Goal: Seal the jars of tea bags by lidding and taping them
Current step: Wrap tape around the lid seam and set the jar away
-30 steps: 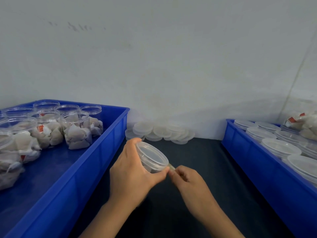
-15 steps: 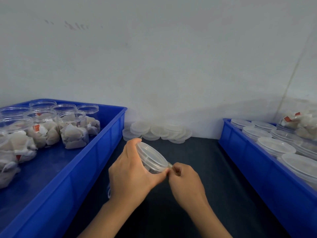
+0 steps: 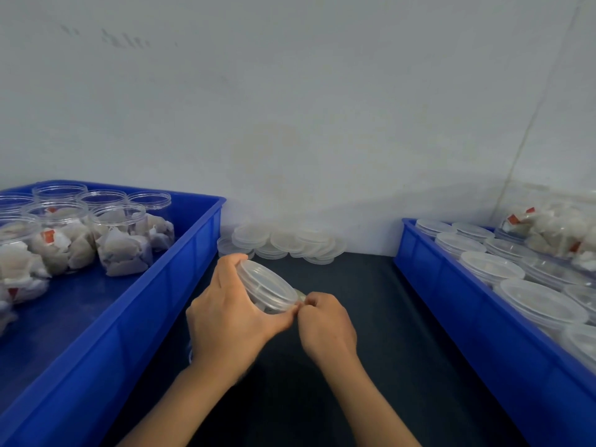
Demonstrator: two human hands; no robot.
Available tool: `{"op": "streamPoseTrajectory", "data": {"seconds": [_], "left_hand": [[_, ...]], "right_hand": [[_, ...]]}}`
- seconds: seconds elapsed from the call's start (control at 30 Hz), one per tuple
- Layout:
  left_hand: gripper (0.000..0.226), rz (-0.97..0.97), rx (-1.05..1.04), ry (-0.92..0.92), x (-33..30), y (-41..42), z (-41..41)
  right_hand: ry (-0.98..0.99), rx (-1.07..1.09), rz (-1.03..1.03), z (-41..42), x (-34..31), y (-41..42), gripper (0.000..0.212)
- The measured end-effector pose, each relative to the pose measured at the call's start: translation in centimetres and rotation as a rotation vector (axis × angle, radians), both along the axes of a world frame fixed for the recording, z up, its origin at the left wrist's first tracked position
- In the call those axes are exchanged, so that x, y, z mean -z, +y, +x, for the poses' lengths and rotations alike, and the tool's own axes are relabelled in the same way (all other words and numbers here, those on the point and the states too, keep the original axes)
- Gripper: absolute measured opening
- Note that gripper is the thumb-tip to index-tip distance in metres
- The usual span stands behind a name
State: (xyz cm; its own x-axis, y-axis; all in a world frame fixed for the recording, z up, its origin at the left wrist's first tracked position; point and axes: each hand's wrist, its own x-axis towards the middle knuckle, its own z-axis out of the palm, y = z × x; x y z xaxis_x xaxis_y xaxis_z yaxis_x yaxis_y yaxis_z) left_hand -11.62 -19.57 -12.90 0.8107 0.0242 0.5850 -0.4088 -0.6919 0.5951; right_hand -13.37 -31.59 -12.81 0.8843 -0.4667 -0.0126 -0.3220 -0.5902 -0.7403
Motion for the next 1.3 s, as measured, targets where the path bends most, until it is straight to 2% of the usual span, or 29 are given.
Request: {"op": "streamPoseTrajectory", "data": {"seconds": [0.1,0.17,0.3,0.47,0.7,0.83,0.93,1.17,1.2,1.23,1.3], "left_hand": [[0.083,-0.151,0.110,0.048,0.6,0.0,-1.6],[0.079,-0.196,0.208,0.049,0.7,-0.6,-2.4],[0.091,-0.191,0.207,0.024,0.7,-1.5,-1.2],[0.090,-0.256,0.208,0.054,1.5,-0.5,-0.1],[0.085,-0.316,0.234,0.096,1.6,0.0,1.0],[0.084,-0.336,0.231,0.121,1.6,0.2,1.3],[0.085,-0.336,0.228,0.118,1.7,0.2,1.3],[0.084,-0.380,0.243,0.108,2.0,0.4,1.6],[0.084,-0.385,0.249,0.107,2.1,0.5,1.7],[0.084,-0.391,0.254,0.106,2.1,0.5,1.7],[0.085,-0.403,0.262,0.101,2.2,0.4,1.7]], "right_hand": [[0.022,0.102,-0.058,0.9,-0.3,-1.2,0.021],[-0.025,0.172,0.003,1.3,-0.1,-2.5,0.032],[-0.117,0.039,-0.143,0.5,2.0,-2.3,0.021],[-0.238,-0.077,-0.112,0.9,3.0,-1.9,0.021],[-0.243,-0.222,-0.408,1.6,3.4,-2.0,0.028],[-0.196,-0.329,-0.460,2.1,4.4,-2.3,0.022],[-0.151,-0.321,-0.609,2.3,5.3,-2.6,0.026],[-0.133,-0.260,-0.796,2.7,6.1,-2.9,0.036],[-0.186,-0.255,-0.723,2.6,6.1,-2.8,0.035],[-0.270,-0.249,-0.548,2.4,6.0,-2.6,0.030],[-0.435,-0.247,0.131,1.4,4.8,-1.7,0.023]]}}
